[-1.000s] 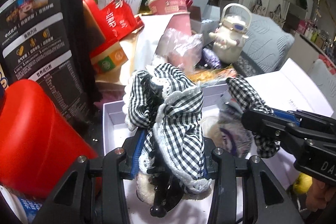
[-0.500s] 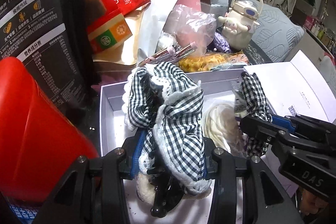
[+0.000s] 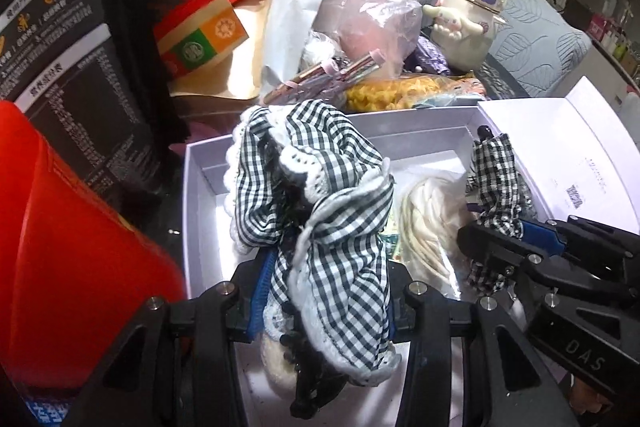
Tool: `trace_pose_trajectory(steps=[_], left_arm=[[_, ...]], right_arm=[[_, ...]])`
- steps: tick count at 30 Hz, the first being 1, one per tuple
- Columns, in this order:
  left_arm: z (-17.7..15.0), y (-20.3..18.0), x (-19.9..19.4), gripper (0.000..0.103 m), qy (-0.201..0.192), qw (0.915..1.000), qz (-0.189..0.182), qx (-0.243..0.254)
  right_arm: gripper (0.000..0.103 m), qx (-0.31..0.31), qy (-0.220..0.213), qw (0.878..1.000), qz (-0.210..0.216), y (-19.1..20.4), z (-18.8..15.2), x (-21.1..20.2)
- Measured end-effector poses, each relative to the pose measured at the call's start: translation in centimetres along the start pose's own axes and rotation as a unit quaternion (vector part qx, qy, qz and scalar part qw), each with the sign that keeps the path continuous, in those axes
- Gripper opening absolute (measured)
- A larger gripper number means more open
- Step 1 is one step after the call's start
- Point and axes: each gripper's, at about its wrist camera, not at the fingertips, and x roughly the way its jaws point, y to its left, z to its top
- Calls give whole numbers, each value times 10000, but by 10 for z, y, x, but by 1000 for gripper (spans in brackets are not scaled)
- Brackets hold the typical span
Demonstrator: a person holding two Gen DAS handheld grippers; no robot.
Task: Organize soft objects
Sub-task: 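Lower the large scrunchie into the box and open the left tool while the right releases the small scrunchie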
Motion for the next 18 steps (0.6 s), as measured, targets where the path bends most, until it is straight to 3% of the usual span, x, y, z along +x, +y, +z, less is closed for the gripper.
trace_pose_trajectory(steps=[5,10,14,18], left_arm=[[1,-3,6,46,186,9998,-50,-11],[0,-5,4,47,145,9999,-17,-15],[0,-6,-1,61,82,9999,66,-6],[2,-8,-8,64,-16,9999,156,30]], right_arm=[[29,2,39,10000,-13,1,1,-4],[43,-34,-33,10000,34,5,2,-11],[43,-12,-30,10000,-28,5,3,-16],[46,-8,-112,9999,17,4,4,-22]])
